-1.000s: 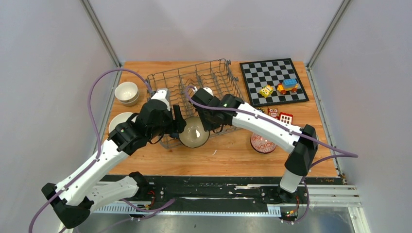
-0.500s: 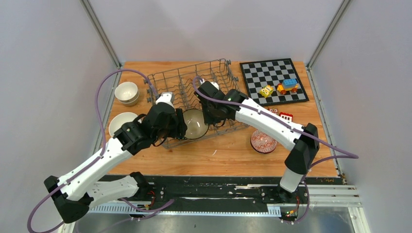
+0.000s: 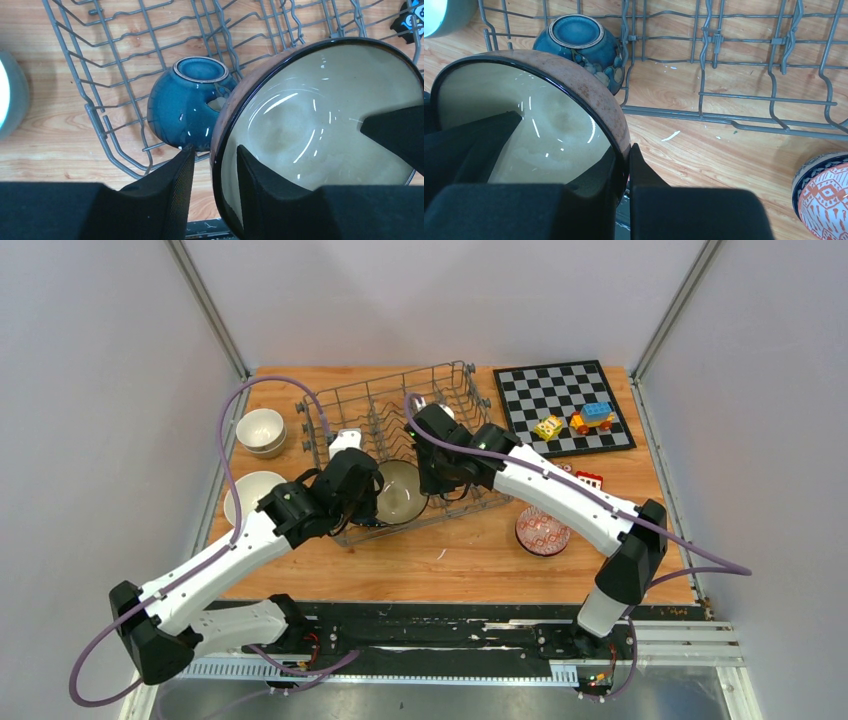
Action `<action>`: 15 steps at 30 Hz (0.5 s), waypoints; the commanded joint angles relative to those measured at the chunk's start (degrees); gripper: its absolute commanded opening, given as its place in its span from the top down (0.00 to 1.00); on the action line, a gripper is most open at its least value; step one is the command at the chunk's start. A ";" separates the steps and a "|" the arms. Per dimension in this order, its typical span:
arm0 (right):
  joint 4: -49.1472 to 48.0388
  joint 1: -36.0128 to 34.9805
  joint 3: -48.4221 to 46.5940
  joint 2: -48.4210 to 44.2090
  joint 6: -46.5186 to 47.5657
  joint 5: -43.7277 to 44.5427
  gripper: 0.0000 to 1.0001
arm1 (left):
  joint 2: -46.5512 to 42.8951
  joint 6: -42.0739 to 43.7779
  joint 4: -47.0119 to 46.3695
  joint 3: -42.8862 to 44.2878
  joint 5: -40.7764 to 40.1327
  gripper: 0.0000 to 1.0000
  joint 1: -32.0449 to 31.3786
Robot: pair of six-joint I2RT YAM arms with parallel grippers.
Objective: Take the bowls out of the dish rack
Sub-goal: Place the bowl with the bowl.
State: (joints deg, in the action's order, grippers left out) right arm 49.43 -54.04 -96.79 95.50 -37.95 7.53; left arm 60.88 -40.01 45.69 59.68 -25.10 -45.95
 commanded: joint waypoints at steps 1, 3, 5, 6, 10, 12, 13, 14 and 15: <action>-4.05 0.09 0.11 -3.34 -2.31 -0.59 0.97 | 0.87 -1.16 0.00 1.95 -2.77 0.63 -0.45; -4.34 0.08 0.29 -3.45 -2.60 -0.66 0.97 | 1.01 -1.29 0.18 2.46 -3.22 0.67 -0.45; -4.44 0.06 0.38 -3.39 -2.85 -0.50 0.97 | 0.96 -1.44 0.26 2.87 -3.74 0.69 -0.45; -4.50 0.07 0.38 -3.37 -2.90 -0.31 0.97 | 0.81 -1.47 0.38 3.01 -3.87 0.69 -0.45; -4.56 0.20 0.61 -3.24 -2.98 1.08 0.97 | 0.18 -1.57 1.13 3.83 -4.19 0.66 -0.45; -4.67 0.16 0.67 -3.06 -3.03 1.21 0.97 | -0.20 -1.48 1.28 3.74 -4.29 0.65 -0.45; -4.81 0.16 0.68 -3.00 -3.09 1.11 0.97 | -0.21 -1.48 1.40 3.67 -4.27 0.65 -0.45; -4.94 0.10 0.71 -2.92 -3.21 0.94 0.97 | -0.29 -1.48 1.42 3.42 -4.01 0.65 -0.45; -5.05 0.16 0.80 -2.88 -3.36 0.74 0.97 | -0.27 -1.55 1.46 3.16 -3.84 0.66 -0.41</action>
State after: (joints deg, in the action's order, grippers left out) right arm 48.75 -54.04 -95.79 95.50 -39.24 8.16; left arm 61.47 -40.91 46.48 62.04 -27.73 -45.95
